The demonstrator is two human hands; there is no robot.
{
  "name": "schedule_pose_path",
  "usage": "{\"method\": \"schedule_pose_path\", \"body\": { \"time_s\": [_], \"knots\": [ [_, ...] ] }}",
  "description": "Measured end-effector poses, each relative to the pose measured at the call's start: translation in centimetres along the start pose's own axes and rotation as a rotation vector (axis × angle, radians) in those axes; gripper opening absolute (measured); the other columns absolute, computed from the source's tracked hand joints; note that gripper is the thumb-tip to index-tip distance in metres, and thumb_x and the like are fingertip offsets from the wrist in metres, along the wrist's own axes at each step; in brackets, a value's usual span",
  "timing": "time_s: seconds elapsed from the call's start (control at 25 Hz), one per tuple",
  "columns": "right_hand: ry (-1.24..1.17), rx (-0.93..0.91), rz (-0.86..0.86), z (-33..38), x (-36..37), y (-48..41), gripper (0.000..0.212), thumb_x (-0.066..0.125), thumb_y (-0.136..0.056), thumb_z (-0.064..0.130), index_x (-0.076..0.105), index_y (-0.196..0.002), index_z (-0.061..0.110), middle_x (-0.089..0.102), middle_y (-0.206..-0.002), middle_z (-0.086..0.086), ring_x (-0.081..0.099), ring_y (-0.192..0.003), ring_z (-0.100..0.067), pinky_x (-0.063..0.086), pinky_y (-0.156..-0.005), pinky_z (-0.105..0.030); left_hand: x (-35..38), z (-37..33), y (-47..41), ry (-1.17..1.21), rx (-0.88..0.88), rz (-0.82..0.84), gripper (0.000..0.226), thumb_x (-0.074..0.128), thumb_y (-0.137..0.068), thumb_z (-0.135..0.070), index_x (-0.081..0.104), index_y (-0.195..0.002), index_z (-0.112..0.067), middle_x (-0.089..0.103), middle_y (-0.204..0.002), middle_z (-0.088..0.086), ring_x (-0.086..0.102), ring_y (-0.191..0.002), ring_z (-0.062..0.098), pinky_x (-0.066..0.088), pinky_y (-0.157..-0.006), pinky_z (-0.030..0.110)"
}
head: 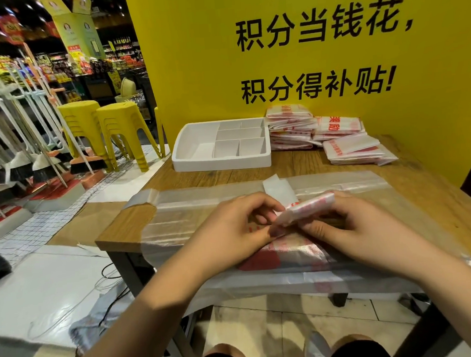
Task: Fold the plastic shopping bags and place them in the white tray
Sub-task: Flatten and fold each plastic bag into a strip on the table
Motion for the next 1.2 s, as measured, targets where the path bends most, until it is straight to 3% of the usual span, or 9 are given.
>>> {"method": "schedule_pose_path", "body": {
  "time_s": [0.16,0.32,0.52,0.68,0.8,0.88,1.0,1.08,1.2],
  "knots": [
    [0.026,0.097,-0.121,-0.5,0.3,-0.8,0.019,0.063,-0.09,0.049,0.069,-0.104,0.039,0.068,-0.099,0.018,0.058,-0.09,0.008,0.043,-0.073,-0.009,0.7,-0.2,-0.2,-0.005,-0.056,-0.08,0.008,0.069,-0.092,-0.032,0.061,-0.094,-0.031,0.067,-0.092,-0.015,0.063,-0.089,0.002,0.051,-0.078,0.022],
    [0.023,0.161,-0.133,-0.5,0.3,-2.1,0.021,0.064,-0.091,0.046,0.064,-0.111,0.039,0.069,-0.09,0.021,0.06,-0.082,0.008,0.043,-0.065,-0.01,0.9,-0.1,-1.1,0.001,-0.167,-0.16,0.011,0.062,-0.096,-0.036,0.064,-0.097,-0.026,0.065,-0.09,-0.01,0.061,-0.083,0.004,0.051,-0.075,0.026],
    [0.202,0.239,-0.112,-0.3,0.9,-3.6,0.063,0.057,-0.094,0.048,0.03,-0.149,0.033,0.069,-0.088,0.01,0.064,-0.085,-0.013,0.053,-0.075,-0.038,1.7,-0.6,-2.6,-0.087,-0.283,-0.223,0.03,0.06,-0.097,-0.032,0.05,-0.125,-0.025,0.062,-0.078,-0.009,0.062,-0.08,0.009,0.053,-0.079,0.036],
    [0.449,0.259,-0.058,0.5,1.1,-4.3,0.045,0.045,-0.099,0.045,0.048,-0.142,0.03,0.069,-0.118,-0.002,0.062,-0.108,-0.026,0.051,-0.084,-0.037,2.2,-0.4,-3.4,-0.208,-0.262,-0.192,0.019,0.055,-0.096,-0.028,0.06,-0.114,-0.024,0.067,-0.09,-0.001,0.063,-0.089,0.024,0.053,-0.083,0.043],
    [0.498,0.259,-0.034,1.0,1.2,-4.3,0.038,0.041,-0.1,0.045,0.058,-0.131,0.029,0.066,-0.119,-0.002,0.06,-0.109,-0.026,0.051,-0.084,-0.037,2.3,-0.5,-3.2,-0.288,-0.229,-0.149,0.026,0.05,-0.097,-0.028,0.063,-0.117,-0.019,0.065,-0.109,0.001,0.056,-0.108,0.022,0.048,-0.094,0.042],
    [0.512,0.239,-0.061,0.7,1.2,-4.3,0.037,0.041,-0.1,0.046,0.06,-0.127,0.029,0.058,-0.121,-0.002,0.058,-0.11,-0.025,0.05,-0.086,-0.037,2.4,-0.6,-2.7,-0.323,-0.231,-0.068,0.038,0.048,-0.096,-0.04,0.058,-0.127,-0.02,0.055,-0.121,0.0,0.044,-0.121,0.018,0.043,-0.103,0.04],
    [0.426,0.147,-0.087,-0.8,1.0,-4.5,0.03,0.045,-0.1,0.038,0.062,-0.121,0.025,0.055,-0.135,-0.002,0.05,-0.124,-0.024,0.044,-0.098,-0.038,3.0,-1.3,-2.1,-0.404,-0.207,0.003,0.063,0.048,-0.09,-0.065,0.048,-0.137,-0.023,0.046,-0.126,-0.003,0.037,-0.125,0.014,0.041,-0.104,0.038],
    [0.25,0.116,-0.093,-1.5,0.7,-4.6,0.022,0.047,-0.1,0.032,0.063,-0.113,0.025,0.065,-0.118,0.002,0.057,-0.111,-0.018,0.045,-0.091,-0.034,3.2,-1.5,-2.1,-0.433,-0.198,-0.043,0.07,0.049,-0.086,-0.073,0.049,-0.136,-0.024,0.048,-0.126,-0.004,0.039,-0.124,0.014,0.043,-0.102,0.037],
    [0.102,0.106,-0.151,-2.2,0.2,-4.6,0.019,0.054,-0.099,0.024,0.067,-0.112,0.028,0.063,-0.108,0.01,0.056,-0.101,-0.008,0.039,-0.08,-0.013,3.2,-1.4,-2.4,-0.442,-0.194,-0.108,0.071,0.054,-0.082,-0.075,0.051,-0.131,-0.025,0.051,-0.124,-0.005,0.043,-0.12,0.014,0.045,-0.099,0.038]
  ]
}}
Point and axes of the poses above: each hand's wrist, its own y-axis away from the middle knuckle, its own x-axis out of the palm, z = x × y, the point moved 3 cm from there along -y, towards the middle knuckle
